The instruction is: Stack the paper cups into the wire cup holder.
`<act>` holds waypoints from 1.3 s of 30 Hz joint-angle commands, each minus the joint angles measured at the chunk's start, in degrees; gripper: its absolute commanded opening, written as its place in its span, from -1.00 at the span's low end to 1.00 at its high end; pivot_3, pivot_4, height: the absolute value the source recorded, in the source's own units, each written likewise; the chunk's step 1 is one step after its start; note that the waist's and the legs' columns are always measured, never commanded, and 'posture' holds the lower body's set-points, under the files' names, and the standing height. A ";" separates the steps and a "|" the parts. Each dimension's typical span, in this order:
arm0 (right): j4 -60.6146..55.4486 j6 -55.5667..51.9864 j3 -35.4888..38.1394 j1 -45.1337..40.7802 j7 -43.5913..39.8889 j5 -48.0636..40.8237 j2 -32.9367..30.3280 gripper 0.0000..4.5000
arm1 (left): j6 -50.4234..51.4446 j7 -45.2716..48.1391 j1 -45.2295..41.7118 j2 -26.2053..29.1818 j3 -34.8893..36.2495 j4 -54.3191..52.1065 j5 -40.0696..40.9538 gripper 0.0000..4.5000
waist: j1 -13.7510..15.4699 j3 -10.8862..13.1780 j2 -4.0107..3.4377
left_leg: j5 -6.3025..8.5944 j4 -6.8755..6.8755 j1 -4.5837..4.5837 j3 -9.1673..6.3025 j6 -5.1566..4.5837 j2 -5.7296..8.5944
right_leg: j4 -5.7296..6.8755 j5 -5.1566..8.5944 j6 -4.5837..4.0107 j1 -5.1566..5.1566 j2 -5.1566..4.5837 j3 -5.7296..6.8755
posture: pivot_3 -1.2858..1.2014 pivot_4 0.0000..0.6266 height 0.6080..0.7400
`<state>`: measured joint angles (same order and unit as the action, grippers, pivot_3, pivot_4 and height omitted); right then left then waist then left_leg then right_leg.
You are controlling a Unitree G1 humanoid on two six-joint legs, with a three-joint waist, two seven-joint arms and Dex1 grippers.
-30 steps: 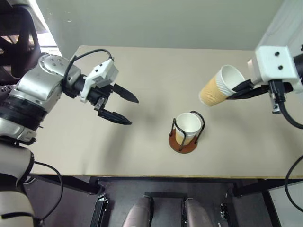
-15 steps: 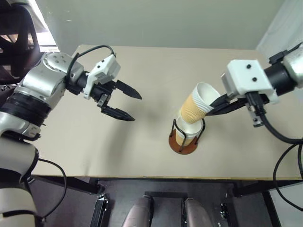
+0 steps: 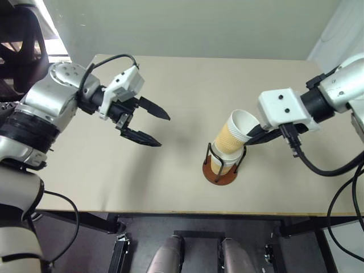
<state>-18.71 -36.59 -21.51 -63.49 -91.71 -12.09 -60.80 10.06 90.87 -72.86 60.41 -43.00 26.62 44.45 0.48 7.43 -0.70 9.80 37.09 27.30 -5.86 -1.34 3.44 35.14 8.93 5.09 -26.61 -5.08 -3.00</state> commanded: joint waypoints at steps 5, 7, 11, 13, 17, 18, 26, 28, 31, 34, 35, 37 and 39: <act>-1.44 0.79 0.30 0.41 -0.78 0.04 0.12 -0.99 | 0.81 1.63 -0.40 1.28 3.13 -1.46 1.33 1.00 | -0.01 0.00 0.00 | 0.00 0.00 -0.01 0.00 0.00 0.00 | 0.01 0.00 -0.01 0.00 0.00 0.00 | 0.03 -0.52 1.00; -2.14 1.04 0.03 1.26 -0.79 0.05 -0.06 -0.99 | 1.00 1.63 -0.34 1.31 3.27 -1.57 1.35 1.00 | -0.01 0.00 0.00 | -0.01 0.00 -0.01 0.00 -0.01 0.00 | 0.01 -0.01 -0.01 0.01 0.01 0.01 | 0.03 -0.52 1.00; -3.17 1.70 -0.49 2.67 -0.79 0.64 -0.21 -0.99 | 1.31 1.63 -0.23 1.35 3.39 -1.87 1.35 1.00 | -0.03 0.00 0.00 | -0.02 0.01 -0.01 0.01 0.00 0.00 | 0.02 -0.01 -0.01 0.01 0.00 0.00 | 0.03 -0.52 1.00; -3.25 2.18 -0.98 3.11 -0.26 1.67 0.17 -0.99 | 1.54 1.63 -0.19 1.33 3.45 -2.05 1.39 1.00 | -0.03 0.00 0.00 | -0.02 0.01 -0.02 0.01 0.00 -0.01 | 0.03 -0.01 -0.01 0.01 0.01 0.01 | 0.03 -0.52 1.00; -3.08 2.69 -1.50 3.44 0.64 3.14 1.22 -0.99 | 1.99 1.63 -0.06 1.26 3.67 -2.46 1.41 1.00 | -0.06 0.00 0.00 | -0.03 0.01 -0.04 0.01 -0.04 -0.01 | 0.07 -0.03 -0.03 0.01 0.00 0.00 | 0.03 -0.52 1.00; -3.10 2.51 -1.43 3.43 0.70 3.17 1.55 -0.99 | 2.04 1.63 -0.02 1.24 3.72 -2.52 1.38 1.00 | -0.06 0.00 0.00 | -0.04 0.01 -0.04 0.01 -0.06 -0.01 | 0.09 -0.03 -0.03 0.01 0.00 0.00 | 0.03 -0.52 1.00; -2.60 -7.03 2.01 0.44 4.06 -0.81 5.98 -0.45 | 2.18 1.63 0.48 1.26 4.18 -2.76 1.20 1.00 | -0.18 0.00 0.01 | -0.08 0.01 -0.13 0.00 -0.12 -0.01 | 0.24 -0.06 -0.07 0.02 0.01 0.00 | 0.03 -0.52 1.00; -2.69 -9.48 2.93 -0.13 5.15 -2.19 6.50 -0.12 | 2.17 1.63 0.60 1.31 4.29 -2.75 1.10 1.00 | -0.16 0.00 0.01 | -0.09 0.01 -0.13 0.00 -0.12 0.00 | 0.25 -0.07 -0.09 0.02 0.01 0.00 | 0.03 -0.52 1.00; -2.62 -12.72 4.31 -0.64 7.41 -3.66 7.28 0.36 | 2.18 1.63 0.71 1.41 4.41 -2.79 1.04 1.00 | -0.17 -0.01 0.01 | -0.09 0.01 -0.16 0.01 -0.11 0.00 | 0.25 -0.09 -0.13 0.03 0.02 -0.01 | 0.03 -0.52 1.00; -1.65 -18.02 8.49 -1.58 10.12 -7.22 8.28 0.66 | 2.71 1.63 0.74 0.75 5.52 -1.88 0.49 1.00 | -0.17 0.00 0.01 | -0.10 0.00 -0.17 0.00 -0.10 -0.01 | 0.27 -0.10 -0.14 0.03 0.03 -0.02 | 0.03 -0.52 1.00; 0.29 -21.48 12.09 -1.97 13.51 -8.30 9.80 0.66 | 3.71 1.63 0.94 -0.17 7.20 -0.69 0.05 1.00 | -0.18 -0.01 0.01 | -0.11 0.00 -0.17 0.00 -0.09 -0.01 | 0.28 -0.10 -0.14 0.02 0.04 -0.01 | 0.03 -0.52 1.00; 2.94 -25.15 17.57 -1.73 18.97 -9.76 12.01 0.66 | 5.57 1.63 1.38 -2.23 10.80 1.57 -1.32 1.00 | -0.10 -0.01 0.01 | -0.13 -0.01 -0.19 0.02 -0.08 -0.01 | 0.32 -0.10 -0.15 0.01 0.04 -0.04 | 0.03 -0.52 1.00; 5.44 -27.61 23.19 0.08 24.42 -10.49 13.73 0.66 | 8.40 0.65 2.02 -3.96 14.42 3.65 -3.85 1.00 | 0.03 -0.03 0.05 | -0.17 -0.03 -0.24 0.00 -0.10 0.00 | 0.32 -0.13 -0.20 0.05 0.04 -0.03 | 0.03 -0.52 1.00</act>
<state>-14.49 -62.21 -3.86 -63.75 -71.52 -21.42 -47.33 16.39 90.87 -70.79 56.58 -32.65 28.97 42.28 0.51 7.40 -0.65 9.63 37.07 27.06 -5.88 -1.44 3.44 35.46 8.78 4.87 -26.55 -5.04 -3.04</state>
